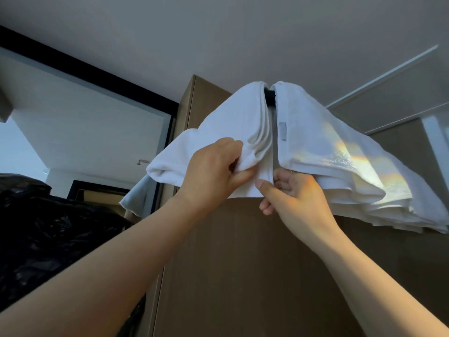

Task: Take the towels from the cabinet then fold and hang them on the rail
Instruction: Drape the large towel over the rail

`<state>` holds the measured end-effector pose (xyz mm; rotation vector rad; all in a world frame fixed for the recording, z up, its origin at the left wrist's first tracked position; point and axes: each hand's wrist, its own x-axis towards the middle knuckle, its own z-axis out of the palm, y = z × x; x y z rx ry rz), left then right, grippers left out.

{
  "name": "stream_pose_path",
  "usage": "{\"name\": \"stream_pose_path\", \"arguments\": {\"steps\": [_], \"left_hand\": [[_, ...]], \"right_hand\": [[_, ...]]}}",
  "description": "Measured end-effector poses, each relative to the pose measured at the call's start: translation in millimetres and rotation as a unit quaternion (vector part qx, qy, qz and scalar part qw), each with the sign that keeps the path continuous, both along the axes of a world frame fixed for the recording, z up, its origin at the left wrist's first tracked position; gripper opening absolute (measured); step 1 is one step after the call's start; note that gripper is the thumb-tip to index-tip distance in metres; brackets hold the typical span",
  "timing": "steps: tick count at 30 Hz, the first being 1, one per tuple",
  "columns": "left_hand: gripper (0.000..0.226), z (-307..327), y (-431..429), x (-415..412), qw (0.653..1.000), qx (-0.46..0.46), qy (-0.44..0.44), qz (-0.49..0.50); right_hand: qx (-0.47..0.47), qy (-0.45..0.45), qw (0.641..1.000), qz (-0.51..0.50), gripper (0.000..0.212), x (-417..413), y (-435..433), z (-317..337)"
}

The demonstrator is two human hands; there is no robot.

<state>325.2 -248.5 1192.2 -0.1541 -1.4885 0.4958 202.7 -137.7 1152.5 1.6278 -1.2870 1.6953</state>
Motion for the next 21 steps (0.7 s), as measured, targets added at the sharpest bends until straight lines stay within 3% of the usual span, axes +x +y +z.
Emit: {"name": "stream_pose_path", "arguments": {"steps": [2, 5, 8, 12, 16, 21], "left_hand": [[0.037, -2.7, -4.8, -3.5, 1.0, 0.001, 0.013, -0.012], [0.041, -3.3, -14.4, 1.4, 0.999, -0.01, 0.03, -0.019], [0.04, -0.7, -15.1, 9.7, 0.999, -0.04, 0.028, 0.023], [0.026, -5.2, -15.5, 11.3, 0.996, 0.009, -0.08, 0.029], [0.037, -18.2, -28.5, 19.1, 0.99, 0.061, -0.123, 0.014], [0.062, -18.1, -41.9, 20.3, 0.987, 0.138, -0.079, -0.014]], "right_hand": [[-0.01, 0.001, 1.0, 0.02, 0.026, -1.0, 0.3, -1.4], [-0.021, 0.018, 1.0, 0.0, 0.016, -0.7, 1.8, -0.7], [-0.008, 0.016, 1.0, -0.021, 0.021, 2.0, 1.4, 3.3], [0.027, -0.022, 0.999, -0.005, 0.03, -2.3, 7.1, 12.1], [0.043, -0.099, 0.992, 0.059, 0.038, 8.3, 17.3, 24.2], [0.099, -0.062, 0.989, -0.093, 0.064, 38.4, 24.1, 39.4]]}}
